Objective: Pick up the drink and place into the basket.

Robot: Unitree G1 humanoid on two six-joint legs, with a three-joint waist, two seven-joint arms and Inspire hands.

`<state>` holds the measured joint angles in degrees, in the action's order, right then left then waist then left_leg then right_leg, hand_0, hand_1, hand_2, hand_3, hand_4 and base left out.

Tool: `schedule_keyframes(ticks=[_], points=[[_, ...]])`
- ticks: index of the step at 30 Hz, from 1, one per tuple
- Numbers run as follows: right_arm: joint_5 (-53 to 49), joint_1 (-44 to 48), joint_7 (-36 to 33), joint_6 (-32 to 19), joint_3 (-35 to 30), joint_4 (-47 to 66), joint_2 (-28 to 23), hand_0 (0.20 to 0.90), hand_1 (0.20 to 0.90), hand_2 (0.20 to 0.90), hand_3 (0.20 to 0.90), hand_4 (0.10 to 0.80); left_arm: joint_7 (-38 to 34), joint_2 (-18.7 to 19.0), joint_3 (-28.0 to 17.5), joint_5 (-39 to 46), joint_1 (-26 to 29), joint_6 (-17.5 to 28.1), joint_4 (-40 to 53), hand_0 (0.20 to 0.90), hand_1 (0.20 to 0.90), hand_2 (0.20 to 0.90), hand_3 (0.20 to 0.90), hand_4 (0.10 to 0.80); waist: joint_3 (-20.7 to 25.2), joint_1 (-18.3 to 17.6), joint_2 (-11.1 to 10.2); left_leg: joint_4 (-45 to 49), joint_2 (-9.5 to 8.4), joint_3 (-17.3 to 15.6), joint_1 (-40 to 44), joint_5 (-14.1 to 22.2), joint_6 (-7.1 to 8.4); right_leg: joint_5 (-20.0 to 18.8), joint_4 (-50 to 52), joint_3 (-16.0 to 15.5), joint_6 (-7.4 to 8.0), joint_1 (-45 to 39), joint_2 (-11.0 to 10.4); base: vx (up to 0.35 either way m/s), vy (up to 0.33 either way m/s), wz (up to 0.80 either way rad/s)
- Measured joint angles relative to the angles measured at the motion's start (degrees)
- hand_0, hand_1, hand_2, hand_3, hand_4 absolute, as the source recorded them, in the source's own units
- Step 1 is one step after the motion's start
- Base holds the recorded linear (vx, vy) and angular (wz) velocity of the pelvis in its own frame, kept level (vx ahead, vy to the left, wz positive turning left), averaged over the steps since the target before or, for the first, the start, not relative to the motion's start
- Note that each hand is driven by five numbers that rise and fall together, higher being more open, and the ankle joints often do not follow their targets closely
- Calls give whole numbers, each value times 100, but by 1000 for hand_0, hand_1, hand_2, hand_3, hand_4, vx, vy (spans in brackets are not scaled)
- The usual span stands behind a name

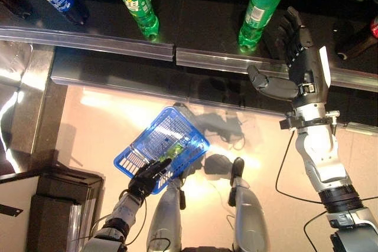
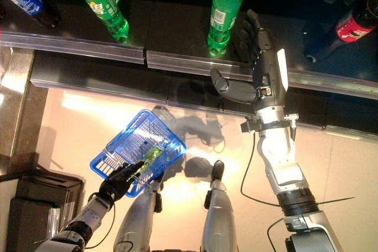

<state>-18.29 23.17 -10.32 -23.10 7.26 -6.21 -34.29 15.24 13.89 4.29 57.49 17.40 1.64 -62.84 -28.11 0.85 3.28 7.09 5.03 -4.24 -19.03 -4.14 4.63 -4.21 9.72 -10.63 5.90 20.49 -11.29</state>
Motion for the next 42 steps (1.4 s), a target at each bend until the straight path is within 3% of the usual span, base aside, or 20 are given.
schedule_keyframes(ticks=[19,42], points=[[-1102,641,48,183,-13,-1143,-12,900,900,900,900,800,-66,4,-14,-29,1,-84,115,300,300,300,200,100,-29,221,-31,5,-13,74,63,-1,1,1,-29,-89,3,-142,-14,0,-1,1],[-1214,1934,-77,650,102,-2312,-370,900,900,900,900,800,-73,53,182,-37,4,-244,223,300,300,300,200,100,-32,402,-25,6,-62,195,180,-2,-4,-12,-122,-208,31,-386,-51,1,1,2]])
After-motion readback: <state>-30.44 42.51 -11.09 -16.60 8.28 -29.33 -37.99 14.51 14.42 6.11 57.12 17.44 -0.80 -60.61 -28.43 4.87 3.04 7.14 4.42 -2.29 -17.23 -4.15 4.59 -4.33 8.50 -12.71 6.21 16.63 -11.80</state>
